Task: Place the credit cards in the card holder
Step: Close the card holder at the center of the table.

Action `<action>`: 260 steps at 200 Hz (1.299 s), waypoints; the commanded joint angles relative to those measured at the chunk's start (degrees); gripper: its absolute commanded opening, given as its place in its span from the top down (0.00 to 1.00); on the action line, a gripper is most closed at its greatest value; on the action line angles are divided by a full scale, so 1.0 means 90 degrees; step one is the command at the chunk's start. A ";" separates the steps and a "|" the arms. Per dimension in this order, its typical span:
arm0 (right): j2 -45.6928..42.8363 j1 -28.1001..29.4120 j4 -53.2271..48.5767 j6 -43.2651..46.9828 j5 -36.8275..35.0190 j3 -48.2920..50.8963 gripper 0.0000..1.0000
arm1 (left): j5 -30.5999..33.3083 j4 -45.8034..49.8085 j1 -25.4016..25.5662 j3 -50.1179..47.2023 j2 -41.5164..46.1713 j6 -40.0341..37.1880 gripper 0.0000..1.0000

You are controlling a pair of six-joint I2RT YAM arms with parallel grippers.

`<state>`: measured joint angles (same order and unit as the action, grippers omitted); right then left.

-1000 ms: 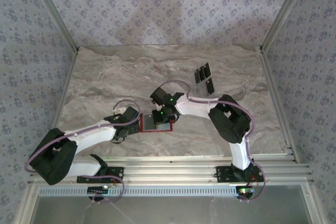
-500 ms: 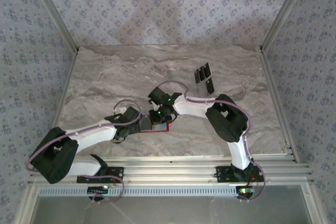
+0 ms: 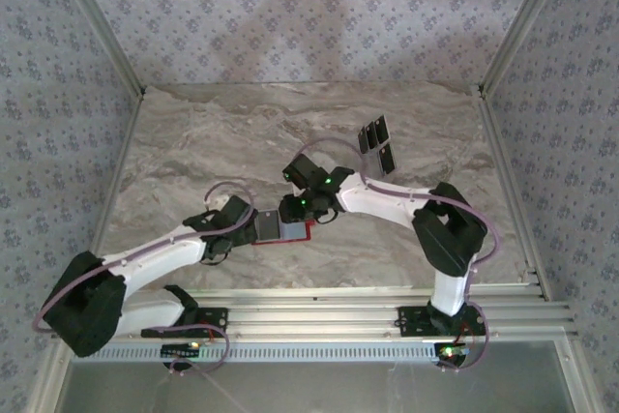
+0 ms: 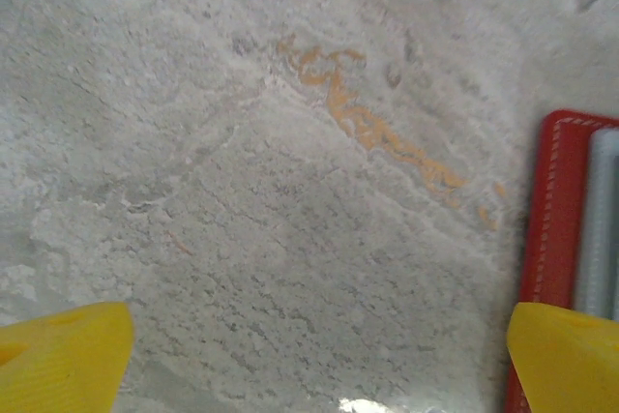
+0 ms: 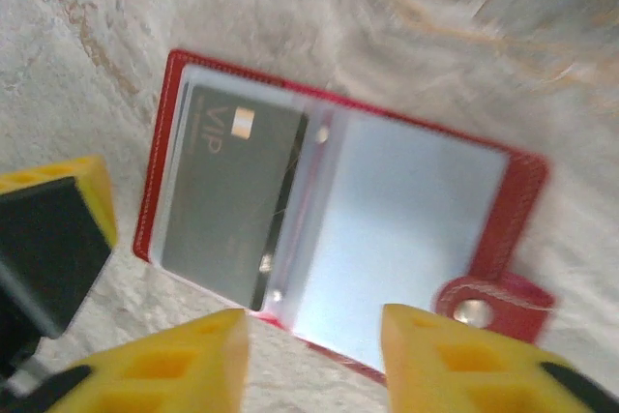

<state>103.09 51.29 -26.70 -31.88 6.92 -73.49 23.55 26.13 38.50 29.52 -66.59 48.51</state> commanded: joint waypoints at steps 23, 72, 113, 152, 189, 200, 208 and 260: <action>0.0413 0.0145 -0.1350 0.0480 -0.1607 -0.0536 0.37 | -0.0068 0.0416 -0.0192 0.0379 0.0233 -0.0212 0.00; 0.1319 0.0584 -0.2149 0.0947 -0.2470 -0.1515 0.37 | -0.0097 0.0406 -0.0307 0.0460 0.0194 -0.0295 0.00; 0.1768 0.0640 -0.2362 0.1093 -0.2902 -0.1758 0.42 | -0.0137 0.0349 -0.0322 0.0414 0.0191 -0.0303 0.00; 0.1778 0.0556 -0.2307 0.1122 -0.3033 -0.1716 0.55 | -0.0171 0.0262 -0.0331 0.0344 0.0172 -0.0304 0.00; 0.1696 0.0489 -0.2289 0.1101 -0.3045 -0.1654 0.80 | -0.0197 0.0222 -0.0333 0.0265 0.0172 -0.0283 0.00; 0.1654 0.0457 -0.2279 0.1092 -0.3015 -0.1589 0.87 | -0.0209 0.0212 -0.0327 0.0261 0.0172 -0.0286 0.00; 0.1592 0.0437 -0.2236 0.1054 -0.2981 -0.1499 0.92 | -0.0237 0.0191 -0.0331 0.0265 0.0172 -0.0308 0.00; 0.0763 -0.0241 -0.0640 0.0535 -0.1210 0.0056 1.00 | -0.1433 -0.0983 -0.0324 0.0204 0.0088 -0.0871 0.00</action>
<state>113.82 52.64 -39.70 -23.59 -13.72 -78.70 17.87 24.45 35.99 32.18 -65.21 44.12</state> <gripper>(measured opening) 0.055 0.997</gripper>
